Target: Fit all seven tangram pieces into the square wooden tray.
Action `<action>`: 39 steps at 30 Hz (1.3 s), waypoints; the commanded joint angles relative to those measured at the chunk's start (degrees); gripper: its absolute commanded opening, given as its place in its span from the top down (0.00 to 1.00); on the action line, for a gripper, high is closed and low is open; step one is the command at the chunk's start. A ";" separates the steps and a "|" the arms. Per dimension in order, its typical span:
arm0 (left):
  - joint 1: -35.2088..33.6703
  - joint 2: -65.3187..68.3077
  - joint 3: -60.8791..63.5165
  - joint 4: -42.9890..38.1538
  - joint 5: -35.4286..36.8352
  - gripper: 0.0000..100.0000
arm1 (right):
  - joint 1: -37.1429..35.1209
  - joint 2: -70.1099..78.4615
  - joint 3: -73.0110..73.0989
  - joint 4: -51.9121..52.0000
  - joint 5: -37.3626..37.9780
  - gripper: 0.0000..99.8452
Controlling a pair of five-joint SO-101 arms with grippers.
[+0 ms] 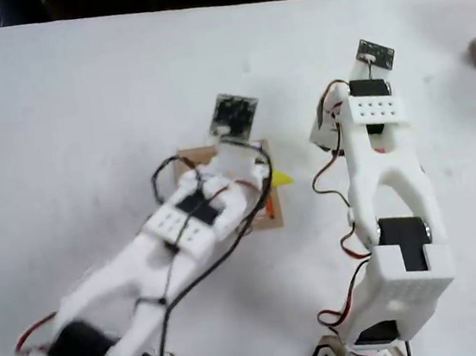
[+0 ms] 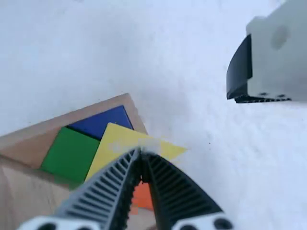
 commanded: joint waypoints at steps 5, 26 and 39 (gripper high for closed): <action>-0.84 26.07 -23.65 -2.20 -0.79 0.98 | -0.13 -2.95 -1.67 -0.92 0.09 0.98; -2.24 6.99 -4.04 2.02 -4.31 0.98 | -0.48 -1.45 -1.93 -1.63 2.37 0.98; -4.62 1.98 4.75 -0.88 -4.75 0.98 | -0.57 3.21 -5.54 -1.19 2.37 0.98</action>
